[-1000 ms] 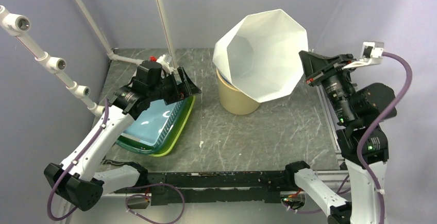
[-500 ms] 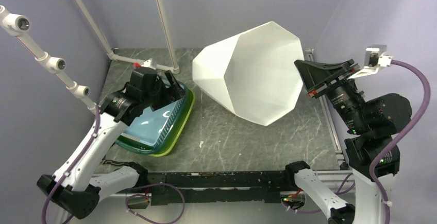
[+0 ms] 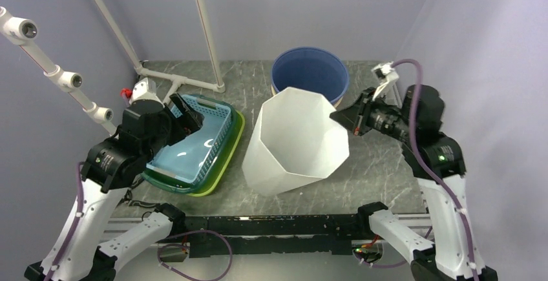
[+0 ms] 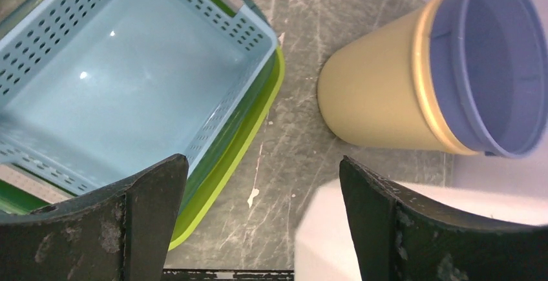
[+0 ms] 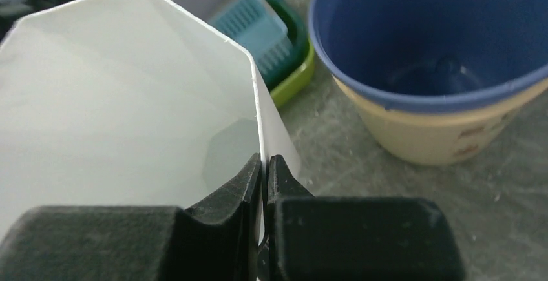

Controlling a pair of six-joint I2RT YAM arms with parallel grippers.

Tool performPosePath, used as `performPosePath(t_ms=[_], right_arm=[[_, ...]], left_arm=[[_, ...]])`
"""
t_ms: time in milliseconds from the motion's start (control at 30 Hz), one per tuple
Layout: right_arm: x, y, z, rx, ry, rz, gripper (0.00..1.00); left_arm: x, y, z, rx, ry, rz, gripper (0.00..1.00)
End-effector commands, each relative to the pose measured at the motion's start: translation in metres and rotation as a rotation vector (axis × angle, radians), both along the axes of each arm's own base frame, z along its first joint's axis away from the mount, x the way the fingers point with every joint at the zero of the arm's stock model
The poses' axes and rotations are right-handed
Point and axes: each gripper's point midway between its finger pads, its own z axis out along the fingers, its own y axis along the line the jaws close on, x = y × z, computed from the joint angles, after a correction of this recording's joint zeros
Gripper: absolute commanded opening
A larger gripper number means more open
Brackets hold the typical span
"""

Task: Turn the large container upside down

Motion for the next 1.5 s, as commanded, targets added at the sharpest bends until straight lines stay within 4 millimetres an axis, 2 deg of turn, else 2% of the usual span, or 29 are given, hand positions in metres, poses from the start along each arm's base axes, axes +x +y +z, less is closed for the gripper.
performPosePath(t_ms=[0, 167, 300, 400, 633, 800, 933, 1033, 1200, 1333, 1467], right_arm=[[0.011, -0.003, -0.048, -0.065, 0.102, -0.023, 0.0], [0.02, -0.007, -0.095, -0.163, 0.177, -0.127, 0.0], [0.029, -0.01, -0.12, -0.283, 0.207, -0.245, 0.0], [0.033, -0.011, -0.13, -0.29, 0.225, -0.296, 0.0], [0.041, -0.007, -0.129, -0.178, 0.208, -0.351, 0.0], [0.039, 0.002, -0.129, -0.179, 0.233, -0.304, 0.0], [0.039, 0.0, -0.113, -0.156, 0.192, -0.308, 0.0], [0.04, -0.002, -0.095, -0.137, 0.148, -0.312, 0.0], [0.041, -0.007, -0.088, -0.198, 0.126, -0.311, 0.01], [0.042, -0.007, -0.082, -0.182, 0.102, -0.317, 0.05], [0.043, 0.003, -0.091, -0.179, 0.134, -0.282, 0.1]], left_arm=[[-0.004, -0.017, 0.023, 0.006, -0.046, -0.148, 0.93], [-0.001, -0.05, 0.032, -0.075, -0.059, -0.289, 0.93], [0.002, -0.075, 0.03, -0.132, -0.037, -0.386, 0.93], [0.002, -0.093, 0.027, -0.167, -0.026, -0.475, 0.93], [-0.006, -0.119, 0.02, -0.205, 0.042, -0.639, 0.9], [-0.011, -0.128, 0.031, -0.239, 0.016, -0.704, 0.92], [-0.015, -0.135, 0.043, -0.264, -0.01, -0.763, 0.93], [-0.017, -0.139, 0.043, -0.26, 0.011, -0.791, 0.93], [-0.015, -0.14, 0.031, -0.223, 0.058, -0.8, 0.9], [-0.014, -0.15, 0.017, -0.183, 0.109, -0.82, 0.87], [-0.013, -0.161, 0.0, -0.12, 0.151, -0.825, 0.86]])
